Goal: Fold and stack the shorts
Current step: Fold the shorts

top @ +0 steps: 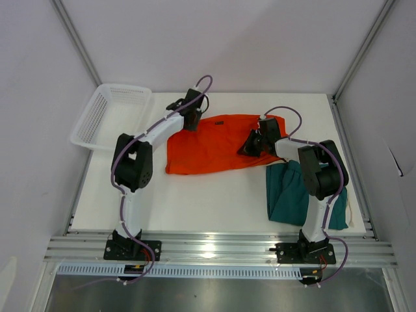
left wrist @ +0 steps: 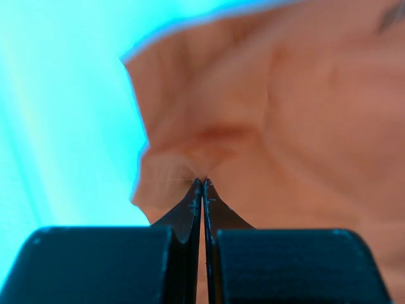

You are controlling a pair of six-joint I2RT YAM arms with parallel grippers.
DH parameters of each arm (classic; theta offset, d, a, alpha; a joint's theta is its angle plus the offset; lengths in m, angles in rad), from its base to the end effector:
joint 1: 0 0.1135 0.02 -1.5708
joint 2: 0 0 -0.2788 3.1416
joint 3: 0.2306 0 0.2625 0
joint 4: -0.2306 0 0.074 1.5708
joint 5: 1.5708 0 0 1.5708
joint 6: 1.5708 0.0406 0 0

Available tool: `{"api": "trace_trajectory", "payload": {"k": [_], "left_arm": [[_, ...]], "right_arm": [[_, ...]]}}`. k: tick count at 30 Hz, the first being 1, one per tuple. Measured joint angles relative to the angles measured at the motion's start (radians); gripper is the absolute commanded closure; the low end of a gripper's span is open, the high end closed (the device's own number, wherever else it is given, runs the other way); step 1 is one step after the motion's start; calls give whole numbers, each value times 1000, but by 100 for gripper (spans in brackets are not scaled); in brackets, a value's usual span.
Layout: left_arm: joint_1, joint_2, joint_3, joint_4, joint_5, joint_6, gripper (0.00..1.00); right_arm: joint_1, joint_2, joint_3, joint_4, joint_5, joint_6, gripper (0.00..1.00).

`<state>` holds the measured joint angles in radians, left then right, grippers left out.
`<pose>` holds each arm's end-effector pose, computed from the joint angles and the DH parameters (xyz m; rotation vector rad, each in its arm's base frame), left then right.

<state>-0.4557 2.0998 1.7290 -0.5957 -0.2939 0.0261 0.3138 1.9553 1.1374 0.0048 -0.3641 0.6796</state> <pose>0.4405 -0.2028 0.2246 0.4816 2.4410 0.1943 0.3951 0.1434 0.1452 0.2747 2.4929 0.8793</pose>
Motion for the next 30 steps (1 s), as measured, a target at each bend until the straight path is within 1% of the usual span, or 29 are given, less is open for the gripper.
{"api": "trace_trajectory", "payload": {"k": [5, 10, 12, 13, 14, 15, 16, 17, 18, 19, 20, 21, 22, 24, 25, 28, 30], "left_arm": [[32, 48, 184, -11, -11, -1, 100], [83, 199, 441, -56, -27, -30, 100], [101, 249, 497, -75, -35, -58, 100], [113, 271, 512, -89, -36, -83, 96], [124, 288, 518, -104, -37, -111, 86], [137, 301, 518, -119, -39, -135, 69], [149, 311, 518, -135, -40, -156, 47], [164, 321, 518, -154, -40, -182, 42], [179, 328, 516, -171, -39, -212, 39], [195, 330, 510, -180, -40, -238, 36], [206, 328, 492, -175, -40, -255, 35], [220, 315, 462, -167, -40, -271, 31], [232, 299, 423, -154, -40, -280, 28], [246, 252, 332, -131, -32, -297, 26], [247, 225, 289, -122, -23, -300, 26], [238, 143, 220, -113, 21, -306, 25], [221, 75, 195, -101, 44, -306, 25]], "right_arm": [[0, 0, 0, 0, 0, 0, 100], [0, 0, 0, 0, 0, 0, 100], [0, 0, 0, 0, 0, 0, 100], [0, 0, 0, 0, 0, 0, 100], [0, 0, 0, 0, 0, 0, 100], [0, -1, 0, 0, 0, 0, 100], [0, -2, 0, 0, 0, 0, 98], [-2, -5, 0, 0, 0, -1, 94], [-6, -13, 0, -2, 0, -2, 92], [-7, -21, -1, -5, 0, -3, 86], [-10, -35, -1, -8, 0, -5, 83], [-16, -51, -1, -9, 0, -8, 80], [-23, -69, -1, -12, 1, -11, 74], [-43, -106, -1, -28, 2, -23, 71], [-57, -127, 0, -37, 3, -27, 64], [-105, -183, 2, -76, 30, -50, 52], [-144, -213, 4, -107, 53, -64, 50]]}}
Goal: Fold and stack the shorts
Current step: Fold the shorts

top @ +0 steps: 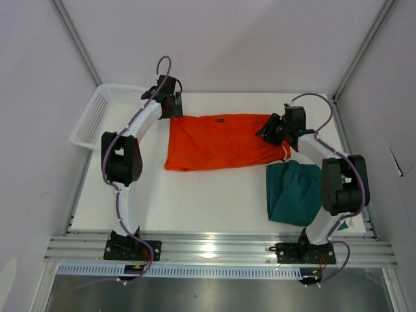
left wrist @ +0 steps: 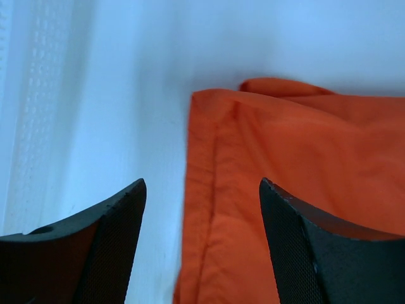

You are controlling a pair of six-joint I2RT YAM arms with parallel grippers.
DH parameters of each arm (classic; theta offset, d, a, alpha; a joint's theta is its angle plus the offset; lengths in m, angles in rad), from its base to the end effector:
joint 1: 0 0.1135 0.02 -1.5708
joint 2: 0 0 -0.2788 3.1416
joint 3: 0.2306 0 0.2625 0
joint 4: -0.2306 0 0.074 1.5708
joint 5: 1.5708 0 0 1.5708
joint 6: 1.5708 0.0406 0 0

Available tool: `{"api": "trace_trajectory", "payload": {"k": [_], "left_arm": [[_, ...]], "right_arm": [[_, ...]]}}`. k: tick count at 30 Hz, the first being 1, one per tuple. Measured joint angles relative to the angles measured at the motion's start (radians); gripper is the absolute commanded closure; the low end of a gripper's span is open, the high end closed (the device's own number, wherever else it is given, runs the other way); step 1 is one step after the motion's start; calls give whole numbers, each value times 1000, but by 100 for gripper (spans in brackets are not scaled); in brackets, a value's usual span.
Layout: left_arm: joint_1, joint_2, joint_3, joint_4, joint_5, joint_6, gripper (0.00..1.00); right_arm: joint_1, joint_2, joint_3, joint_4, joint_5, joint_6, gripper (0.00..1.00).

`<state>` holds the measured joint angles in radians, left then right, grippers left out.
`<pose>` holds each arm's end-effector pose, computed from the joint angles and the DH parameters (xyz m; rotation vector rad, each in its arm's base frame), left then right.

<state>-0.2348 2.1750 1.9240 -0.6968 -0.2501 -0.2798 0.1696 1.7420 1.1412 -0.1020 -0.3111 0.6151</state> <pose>0.4954 -0.1082 0.2455 -0.1559 2.4742 0.0982 0.3904 0.0795 0.2204 0.3517 2.3240 0.7551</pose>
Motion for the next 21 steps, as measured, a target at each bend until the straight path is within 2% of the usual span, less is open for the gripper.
{"api": "trace_trajectory", "payload": {"k": [3, 7, 9, 15, 21], "left_arm": [[-42, -123, -49, 38, 13, 0, 24], [-103, -270, -134, 79, 11, -22, 21], [-129, -320, -177, 92, 13, -39, 21], [-189, -391, -346, 127, -4, -88, 22], [-267, -438, -488, 134, -7, -121, 22]], "right_arm": [[-60, -33, 0, -43, 29, -17, 45], [-155, -64, 0, -111, 75, -35, 28], [-190, -72, 0, -136, 100, -47, 25], [-241, -72, 0, -184, 127, -65, 26], [-179, -9, 0, -184, 131, -77, 34]]}}
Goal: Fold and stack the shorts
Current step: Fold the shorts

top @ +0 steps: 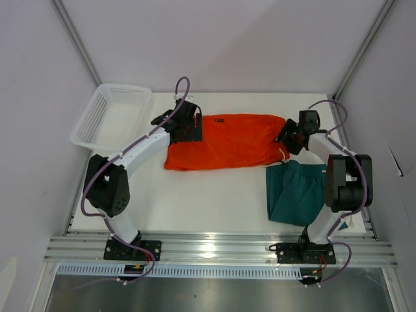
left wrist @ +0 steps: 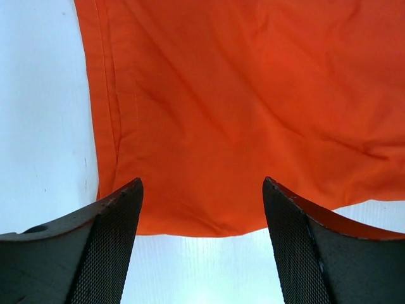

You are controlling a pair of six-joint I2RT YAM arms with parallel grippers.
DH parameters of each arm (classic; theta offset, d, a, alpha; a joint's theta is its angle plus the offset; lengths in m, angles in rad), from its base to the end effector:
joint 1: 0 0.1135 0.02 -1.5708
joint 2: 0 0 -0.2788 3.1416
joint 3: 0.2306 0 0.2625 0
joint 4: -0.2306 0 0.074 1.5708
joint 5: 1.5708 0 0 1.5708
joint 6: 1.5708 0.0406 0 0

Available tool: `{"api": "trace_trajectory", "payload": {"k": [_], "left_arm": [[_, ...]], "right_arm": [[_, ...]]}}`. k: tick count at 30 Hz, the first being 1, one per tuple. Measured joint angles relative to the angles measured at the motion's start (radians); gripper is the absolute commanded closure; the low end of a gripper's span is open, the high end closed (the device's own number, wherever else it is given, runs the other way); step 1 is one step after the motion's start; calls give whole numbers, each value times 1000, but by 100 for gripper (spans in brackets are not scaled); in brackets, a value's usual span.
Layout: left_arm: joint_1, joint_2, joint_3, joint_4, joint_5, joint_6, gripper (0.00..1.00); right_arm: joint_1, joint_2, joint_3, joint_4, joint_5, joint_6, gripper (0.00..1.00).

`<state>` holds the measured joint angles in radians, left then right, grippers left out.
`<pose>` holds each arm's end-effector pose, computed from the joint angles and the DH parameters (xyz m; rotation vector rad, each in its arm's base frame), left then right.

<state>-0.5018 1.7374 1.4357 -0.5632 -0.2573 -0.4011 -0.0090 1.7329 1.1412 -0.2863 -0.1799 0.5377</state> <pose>0.3570 -0.1841 0.2836 0.0066 2.4006 -0.1063 0.3834 0.0038 0.2082 0.5921 2.4110 0.4500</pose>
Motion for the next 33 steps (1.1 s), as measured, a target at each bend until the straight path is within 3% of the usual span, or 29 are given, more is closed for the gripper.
{"api": "trace_trajectory", "payload": {"k": [3, 14, 18, 20, 33], "left_arm": [[-1, -29, -11, -8, -8, -10, 21], [20, -177, -37, -43, -45, -45, 21], [21, -208, -56, -52, -47, -48, 21], [21, -222, -73, -53, -46, -53, 21], [-29, -262, -214, -19, -40, -67, 22]], "right_arm": [[71, 42, 1, 1, 10, 0, 41], [447, 145, 98, 5, 42, 46, 39], [595, 118, 64, 19, 39, 89, 12], [642, 90, 35, 19, 28, 106, 8], [609, -257, -114, -42, 87, 151, 2]]}}
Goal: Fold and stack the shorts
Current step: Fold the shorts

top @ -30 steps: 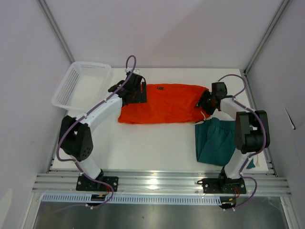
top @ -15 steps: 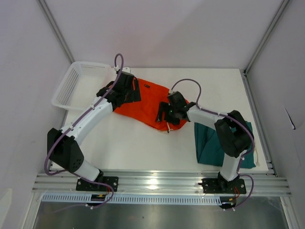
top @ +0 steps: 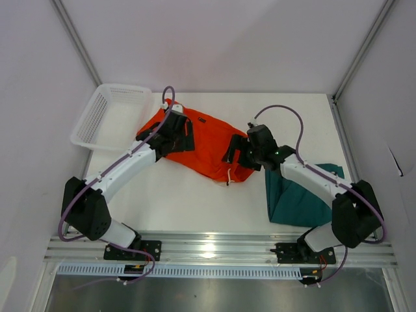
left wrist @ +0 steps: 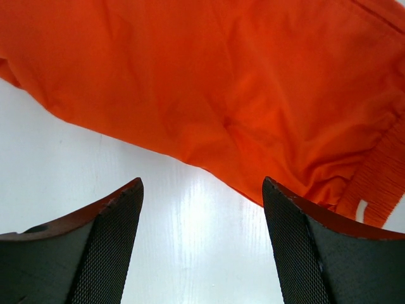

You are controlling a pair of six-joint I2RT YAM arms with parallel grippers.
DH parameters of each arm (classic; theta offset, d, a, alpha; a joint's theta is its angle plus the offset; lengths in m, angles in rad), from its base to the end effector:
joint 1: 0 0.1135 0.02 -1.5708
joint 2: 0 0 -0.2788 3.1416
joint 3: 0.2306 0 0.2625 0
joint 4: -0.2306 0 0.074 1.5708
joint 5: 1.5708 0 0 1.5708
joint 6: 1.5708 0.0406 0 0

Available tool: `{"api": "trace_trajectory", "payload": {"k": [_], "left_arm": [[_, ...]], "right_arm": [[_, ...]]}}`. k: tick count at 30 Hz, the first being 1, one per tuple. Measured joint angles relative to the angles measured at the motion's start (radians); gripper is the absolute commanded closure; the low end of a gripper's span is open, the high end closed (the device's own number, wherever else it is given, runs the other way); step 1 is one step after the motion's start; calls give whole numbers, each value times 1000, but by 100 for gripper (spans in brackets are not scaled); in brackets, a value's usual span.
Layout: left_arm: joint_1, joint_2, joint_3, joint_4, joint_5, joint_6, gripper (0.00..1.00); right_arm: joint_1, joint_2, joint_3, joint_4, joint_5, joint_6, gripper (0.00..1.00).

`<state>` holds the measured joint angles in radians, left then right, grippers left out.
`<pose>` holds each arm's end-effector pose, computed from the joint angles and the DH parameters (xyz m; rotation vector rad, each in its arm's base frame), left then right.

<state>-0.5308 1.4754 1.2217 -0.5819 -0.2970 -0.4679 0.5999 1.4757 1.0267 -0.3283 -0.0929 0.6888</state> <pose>0.2919 -0.1576 0.3013 -0.0616 2.3619 -0.1252 0.2714 0.1902 0.2539 0.0616 2.4664 0.7125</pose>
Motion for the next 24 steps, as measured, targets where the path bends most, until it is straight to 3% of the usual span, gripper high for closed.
{"api": "trace_trajectory", "payload": {"k": [7, 11, 17, 24], "left_arm": [[-144, 3, -10, 85, 12, 14, 22], [-258, 39, 3, 128, 11, 42, 22], [-363, 156, 87, 166, -9, 101, 22], [-417, 376, 323, 151, -69, 148, 23]], "right_arm": [[-103, -192, -163, 11, 44, 41, 27], [-192, -208, -209, -12, 51, 25, 39], [-303, -184, -212, 5, 0, -35, 47], [-396, -50, -248, 97, -125, -43, 52]]}}
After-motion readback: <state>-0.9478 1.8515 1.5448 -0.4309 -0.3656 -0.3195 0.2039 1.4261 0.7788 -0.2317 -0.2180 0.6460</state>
